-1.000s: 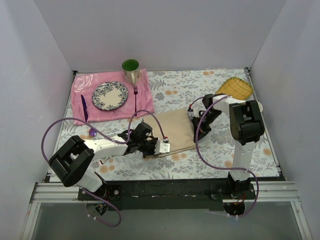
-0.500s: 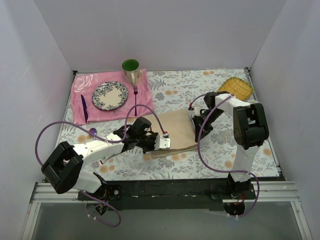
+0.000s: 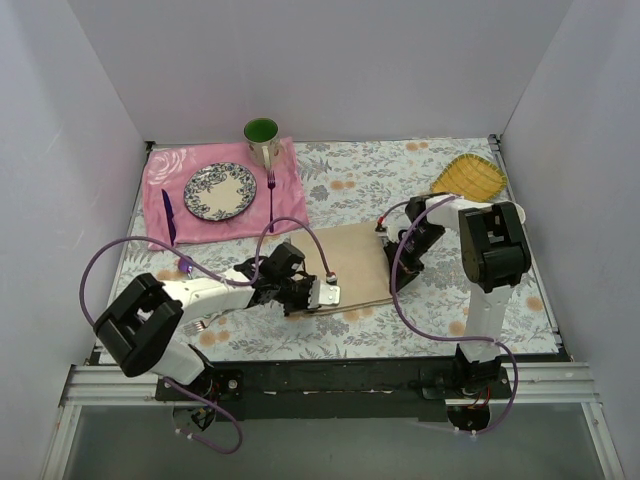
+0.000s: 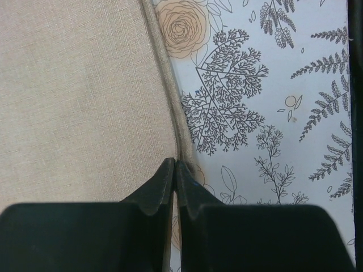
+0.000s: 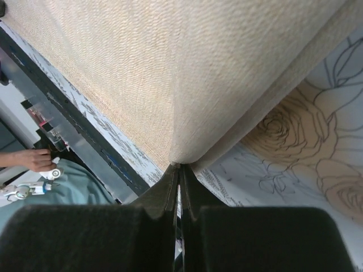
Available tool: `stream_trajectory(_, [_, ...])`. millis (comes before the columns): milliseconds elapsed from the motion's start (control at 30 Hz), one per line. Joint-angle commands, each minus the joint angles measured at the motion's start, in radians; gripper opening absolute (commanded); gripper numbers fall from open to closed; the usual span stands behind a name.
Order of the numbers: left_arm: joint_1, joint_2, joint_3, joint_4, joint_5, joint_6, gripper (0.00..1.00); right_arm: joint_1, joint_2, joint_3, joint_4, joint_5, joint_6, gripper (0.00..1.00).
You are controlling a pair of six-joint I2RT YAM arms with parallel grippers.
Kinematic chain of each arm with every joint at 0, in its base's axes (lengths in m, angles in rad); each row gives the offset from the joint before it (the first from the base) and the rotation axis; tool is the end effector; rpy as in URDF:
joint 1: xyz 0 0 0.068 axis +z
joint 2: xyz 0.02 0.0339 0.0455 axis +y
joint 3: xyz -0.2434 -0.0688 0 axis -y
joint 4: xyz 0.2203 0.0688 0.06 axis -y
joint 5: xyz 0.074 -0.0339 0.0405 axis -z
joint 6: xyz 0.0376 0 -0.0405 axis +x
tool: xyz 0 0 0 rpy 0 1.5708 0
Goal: Fold the napkin into a case and place the utensils inside
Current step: Fold the rectangle-folded napkin at the center of the board, then smooth out the square-folded napkin at the center of the board.
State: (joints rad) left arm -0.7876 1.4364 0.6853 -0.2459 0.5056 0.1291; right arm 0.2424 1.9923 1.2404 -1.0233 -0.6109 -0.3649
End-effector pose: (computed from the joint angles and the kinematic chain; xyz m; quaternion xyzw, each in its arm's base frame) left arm 0.1616 -0.1882 0.1584 0.4744 0.8015 -0.3156 0.1817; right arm 0.2862 0.0930 0.1263 0.2544 -0.9145 -0.3045 0.0788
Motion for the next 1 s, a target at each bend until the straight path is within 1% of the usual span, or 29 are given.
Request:
stream_trajectory(0, [0.005, 0.019, -0.035, 0.033, 0.011, 0.006, 0.0, 0.0, 0.025, -0.01, 0.025, 0.002, -0.002, 0.11])
stream_trajectory(67, [0.005, 0.03, -0.036, 0.031, 0.005, 0.012, 0.0, 0.0, 0.022, -0.007, 0.005, 0.01, -0.011, 0.18])
stream_trajectory(100, [0.005, 0.027, -0.03, 0.027, -0.004, 0.006, 0.05, 0.0, 0.017, 0.01, -0.013, 0.011, -0.031, 0.22])
stream_trajectory(133, [0.005, 0.016, -0.026, 0.004, -0.009, -0.002, 0.23, -0.002, 0.001, 0.025, -0.032, 0.016, -0.046, 0.28])
stream_trajectory(167, [0.005, -0.032, -0.02, -0.007, -0.006, -0.008, 0.29, -0.008, -0.013, 0.039, -0.052, 0.017, -0.061, 0.32])
stream_trajectory(200, [0.007, -0.068, -0.015, -0.025, 0.007, -0.011, 0.34, -0.014, -0.029, 0.081, -0.099, 0.016, -0.093, 0.41])
stream_trajectory(233, [0.005, -0.106, -0.01, -0.068, 0.042, -0.017, 0.4, -0.02, -0.061, 0.106, -0.124, 0.013, -0.115, 0.45])
stream_trajectory(267, [0.007, -0.155, 0.0, -0.082, 0.06, -0.038, 0.5, -0.038, -0.078, 0.131, -0.147, -0.007, -0.132, 0.51])
stream_trajectory(300, [0.011, -0.224, 0.026, -0.087, 0.071, -0.121, 0.56, -0.049, -0.093, 0.161, -0.179, -0.019, -0.164, 0.61])
stream_trajectory(333, [0.016, -0.253, 0.046, -0.099, 0.091, -0.182, 0.62, -0.06, -0.111, 0.221, -0.193, -0.035, -0.176, 0.65])
stream_trajectory(367, [0.024, -0.269, 0.065, -0.101, 0.094, -0.233, 0.75, -0.078, -0.118, 0.261, -0.199, -0.065, -0.181, 0.68])
stream_trajectory(400, [0.048, -0.28, 0.109, -0.084, 0.094, -0.364, 0.86, -0.084, -0.118, 0.296, -0.19, -0.084, -0.18, 0.71])
stream_trajectory(433, [0.068, -0.277, 0.129, -0.066, 0.091, -0.431, 0.97, -0.091, -0.115, 0.368, -0.173, -0.105, -0.161, 0.75])
stream_trajectory(467, [0.092, -0.269, 0.149, -0.041, 0.096, -0.507, 0.98, -0.097, -0.112, 0.398, -0.152, -0.142, -0.14, 0.77])
stream_trajectory(500, [0.146, -0.254, 0.173, -0.015, 0.1, -0.576, 0.98, -0.097, -0.107, 0.425, -0.123, -0.164, -0.12, 0.83])
stream_trajectory(533, [0.175, -0.22, 0.209, 0.066, 0.1, -0.746, 0.98, -0.097, -0.096, 0.451, -0.05, -0.188, -0.053, 0.87])
stream_trajectory(600, [0.246, -0.159, 0.25, 0.138, 0.081, -0.905, 0.98, -0.097, -0.089, 0.47, 0.078, -0.245, 0.067, 0.92])
stream_trajectory(633, [0.272, -0.084, 0.305, 0.172, 0.079, -1.05, 0.98, -0.097, -0.075, 0.472, 0.125, -0.268, 0.108, 0.96])
stream_trajectory(667, [0.306, -0.05, 0.322, 0.192, 0.114, -1.113, 0.98, -0.092, -0.069, 0.462, 0.223, -0.306, 0.192, 0.97])
stream_trajectory(700, [0.373, -0.019, 0.33, 0.23, 0.211, -1.197, 0.98, -0.091, -0.063, 0.449, 0.268, -0.325, 0.231, 0.99])
stream_trajectory(733, [0.401, 0.014, 0.318, 0.378, 0.253, -1.279, 0.98, -0.086, -0.055, 0.429, 0.328, -0.341, 0.271, 0.99])
stream_trajectory(767, [0.419, 0.06, 0.274, 0.467, 0.275, -1.456, 0.98, -0.083, -0.05, 0.4, 0.444, -0.377, 0.37, 0.99])
stream_trajectory(800, [0.442, 0.087, 0.245, 0.643, 0.296, -1.523, 0.98, -0.081, -0.046, 0.345, 0.515, -0.386, 0.432, 0.99])
stream_trajectory(833, [0.447, 0.108, 0.226, 0.702, 0.292, -1.569, 0.98, -0.078, -0.04, 0.309, 0.579, -0.397, 0.496, 0.99])
stream_trajectory(867, [0.445, 0.161, 0.223, 0.727, 0.284, -1.629, 0.98, -0.072, -0.033, 0.282, 0.641, -0.409, 0.545, 0.99])
stream_trajectory(900, [0.445, 0.188, 0.23, 0.746, 0.281, -1.649, 0.98, -0.068, -0.032, 0.237, 0.74, -0.405, 0.62, 0.99])
stream_trajectory(967, [0.447, 0.243, 0.25, 0.74, 0.257, -1.687, 0.98, -0.046, -0.024, 0.208, 0.795, -0.379, 0.655, 0.99])
